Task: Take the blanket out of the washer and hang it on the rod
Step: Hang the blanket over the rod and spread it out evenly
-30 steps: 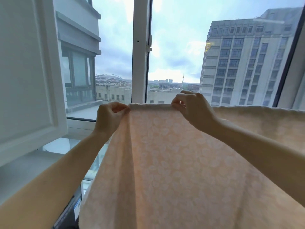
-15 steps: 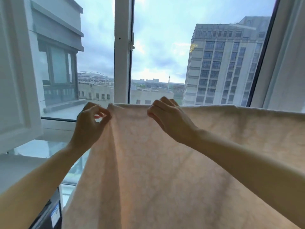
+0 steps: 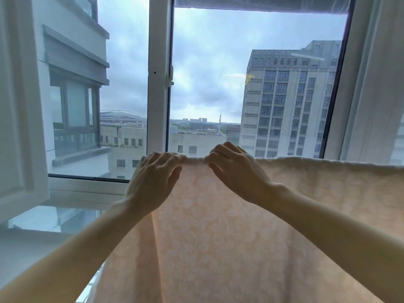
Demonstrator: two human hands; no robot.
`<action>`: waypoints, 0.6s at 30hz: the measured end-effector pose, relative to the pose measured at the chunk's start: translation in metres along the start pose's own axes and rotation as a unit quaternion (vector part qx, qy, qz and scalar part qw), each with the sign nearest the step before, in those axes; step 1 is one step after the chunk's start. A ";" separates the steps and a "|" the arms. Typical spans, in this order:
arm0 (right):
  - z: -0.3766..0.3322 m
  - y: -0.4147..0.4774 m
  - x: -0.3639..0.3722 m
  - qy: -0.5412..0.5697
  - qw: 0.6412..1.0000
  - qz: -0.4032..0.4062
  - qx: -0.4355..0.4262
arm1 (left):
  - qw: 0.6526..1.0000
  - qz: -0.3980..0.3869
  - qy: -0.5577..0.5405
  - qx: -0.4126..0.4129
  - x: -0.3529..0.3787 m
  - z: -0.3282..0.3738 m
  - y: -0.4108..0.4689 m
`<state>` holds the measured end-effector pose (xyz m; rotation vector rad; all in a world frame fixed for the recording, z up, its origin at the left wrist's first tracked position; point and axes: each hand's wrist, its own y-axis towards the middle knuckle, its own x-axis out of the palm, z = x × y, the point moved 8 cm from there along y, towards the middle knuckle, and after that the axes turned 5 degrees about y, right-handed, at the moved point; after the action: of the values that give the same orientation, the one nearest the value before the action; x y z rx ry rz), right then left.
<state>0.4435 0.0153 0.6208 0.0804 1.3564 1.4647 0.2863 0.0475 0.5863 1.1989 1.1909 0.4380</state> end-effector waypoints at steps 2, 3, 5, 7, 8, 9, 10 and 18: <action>0.019 -0.008 -0.010 -0.002 0.999 -0.006 0.049 | 1.000 0.019 0.008 0.019 0.001 0.010 0.003; 0.028 -0.014 -0.015 -0.004 0.997 -0.007 0.075 | 0.999 0.027 0.006 0.029 0.003 0.016 0.004; 0.042 -0.027 -0.025 -0.012 0.994 -0.011 0.109 | 0.999 0.024 -0.002 0.038 0.010 0.029 0.006; 0.050 -0.040 -0.033 -0.021 0.992 -0.018 0.121 | 0.999 0.025 0.005 0.033 0.014 0.037 0.009; 0.054 -0.045 -0.037 -0.026 0.991 -0.020 0.127 | 0.999 0.026 0.010 0.031 0.017 0.040 0.010; 0.058 -0.050 -0.042 -0.031 0.990 -0.021 0.136 | 0.999 0.029 0.014 0.031 0.018 0.044 0.012; 0.063 -0.054 -0.046 -0.036 0.988 -0.020 0.149 | 0.999 0.035 0.016 0.036 0.020 0.048 0.013; 0.089 -0.072 -0.070 -0.013 0.985 -0.020 0.171 | 0.997 0.069 0.029 0.033 0.028 0.087 0.026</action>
<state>0.5759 0.0078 0.6387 0.2909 1.5675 1.1817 0.3804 0.0386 0.5867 1.3383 1.1851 0.5429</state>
